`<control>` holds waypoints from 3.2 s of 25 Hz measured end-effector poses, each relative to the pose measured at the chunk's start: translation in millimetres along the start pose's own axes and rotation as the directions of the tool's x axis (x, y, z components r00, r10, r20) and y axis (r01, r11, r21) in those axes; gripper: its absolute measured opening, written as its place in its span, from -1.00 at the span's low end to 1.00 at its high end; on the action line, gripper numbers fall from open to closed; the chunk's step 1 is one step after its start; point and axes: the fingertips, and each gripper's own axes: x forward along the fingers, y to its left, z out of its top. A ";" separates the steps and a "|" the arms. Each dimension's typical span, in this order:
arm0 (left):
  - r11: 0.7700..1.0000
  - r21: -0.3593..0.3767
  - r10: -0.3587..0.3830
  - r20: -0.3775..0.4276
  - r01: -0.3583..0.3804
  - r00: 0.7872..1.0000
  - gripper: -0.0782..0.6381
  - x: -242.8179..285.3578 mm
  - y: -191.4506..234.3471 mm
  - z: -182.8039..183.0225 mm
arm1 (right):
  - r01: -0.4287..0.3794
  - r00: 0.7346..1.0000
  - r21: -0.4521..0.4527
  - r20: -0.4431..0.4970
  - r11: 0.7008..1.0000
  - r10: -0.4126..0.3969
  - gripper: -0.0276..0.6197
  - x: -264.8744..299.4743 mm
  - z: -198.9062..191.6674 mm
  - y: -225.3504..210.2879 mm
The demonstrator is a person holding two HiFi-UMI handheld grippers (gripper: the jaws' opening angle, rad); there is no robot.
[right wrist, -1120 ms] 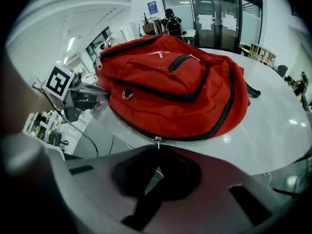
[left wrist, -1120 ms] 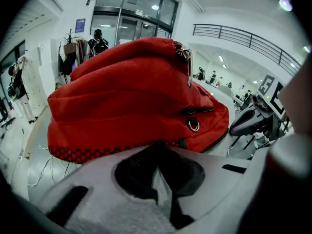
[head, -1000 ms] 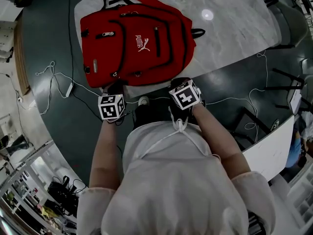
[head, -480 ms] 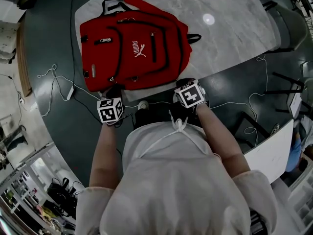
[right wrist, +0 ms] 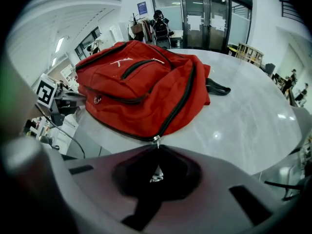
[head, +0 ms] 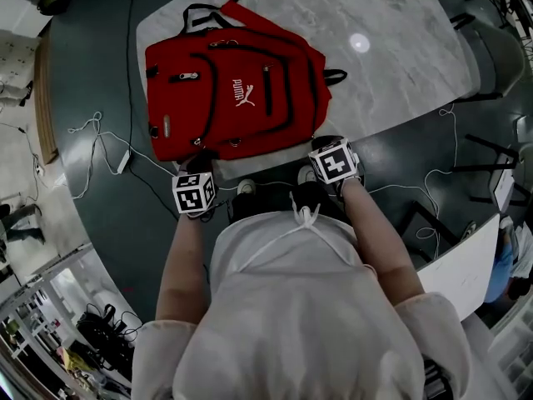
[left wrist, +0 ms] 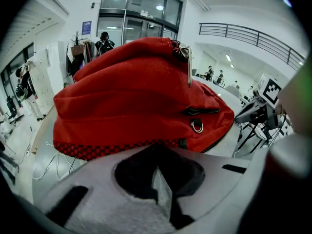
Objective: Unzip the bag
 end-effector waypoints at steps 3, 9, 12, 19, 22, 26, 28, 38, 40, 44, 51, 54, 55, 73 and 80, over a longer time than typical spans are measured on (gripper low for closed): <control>1.000 -0.002 -0.007 0.002 0.007 1.000 -0.72 0.6 0.1 0.9 | 0.005 1.000 0.022 -0.001 1.000 -0.005 -0.82 1.6 0.1 -1.0; 1.000 0.006 -0.006 0.007 0.006 1.000 -0.72 1.1 -0.4 0.1 | 0.024 0.999 0.085 -0.045 0.996 -0.020 -0.80 0.1 -3.9 -2.9; 1.000 -0.001 0.002 -0.002 -0.002 1.000 -0.72 1.9 -0.1 0.2 | 0.062 0.998 0.056 -0.023 0.997 -0.061 -0.64 -6.1 0.6 -4.0; 0.997 -0.076 0.017 0.048 -0.013 0.999 -0.72 -19.6 -18.3 15.6 | 0.036 0.990 0.105 0.134 0.994 -0.050 -0.64 -37.7 45.6 9.2; 0.994 -0.108 -0.002 0.123 0.015 0.992 -0.72 -34.9 -24.4 38.3 | 0.027 0.977 0.108 0.206 0.994 -0.049 -0.69 -49.6 70.3 17.3; 0.989 -0.111 -0.065 0.244 0.095 0.968 -0.72 -57.2 -47.4 82.6 | 0.013 0.954 0.090 0.297 0.996 -0.039 -0.78 -64.7 102.9 31.4; 0.988 -0.083 -0.102 0.298 0.132 0.949 -0.72 -67.9 -64.1 107.3 | 0.000 0.940 0.075 0.340 0.997 -0.025 -0.80 -74.9 119.6 39.6; 0.975 0.064 -0.215 0.541 0.215 0.813 -0.72 -124.9 -116.4 226.5 | -0.027 0.830 0.009 0.557 1.000 0.017 -0.82 -139.7 191.7 60.4; 0.973 0.083 -0.225 0.574 0.217 0.788 -0.72 -135.6 -122.2 244.1 | -0.026 0.801 0.005 0.598 1.000 0.018 -0.82 -154.9 201.9 60.8; 0.969 0.129 -0.245 0.623 0.212 0.743 -0.72 -155.1 -133.9 272.5 | -0.026 0.739 -0.002 0.673 1.000 0.021 -0.83 -184.1 217.8 62.4; 0.970 0.163 -0.241 0.653 0.178 0.718 -0.72 -168.8 -141.0 294.8 | -0.020 0.667 -0.014 0.744 1.000 0.024 -0.83 -217.2 232.9 69.6; 0.967 0.163 -0.253 0.648 0.194 0.719 -0.72 -167.3 -141.9 295.0 | -0.019 0.664 -0.016 0.748 1.000 0.024 -0.83 -218.9 234.0 71.6; 0.967 0.164 -0.255 0.646 0.196 0.720 -0.72 -166.2 -142.0 294.8 | -0.019 0.663 -0.015 0.748 1.000 0.024 -0.83 -218.3 234.0 71.6; 0.963 0.178 -0.268 0.632 0.201 0.727 -0.72 -159.8 -148.3 294.4 | -0.043 0.643 -0.017 0.765 0.999 0.041 -0.83 -218.8 232.8 72.0; 0.965 0.179 -0.263 0.632 0.194 0.729 -0.72 -158.2 -153.3 296.5 | -0.055 0.633 -0.021 0.773 0.998 0.051 -0.83 -222.3 232.8 67.6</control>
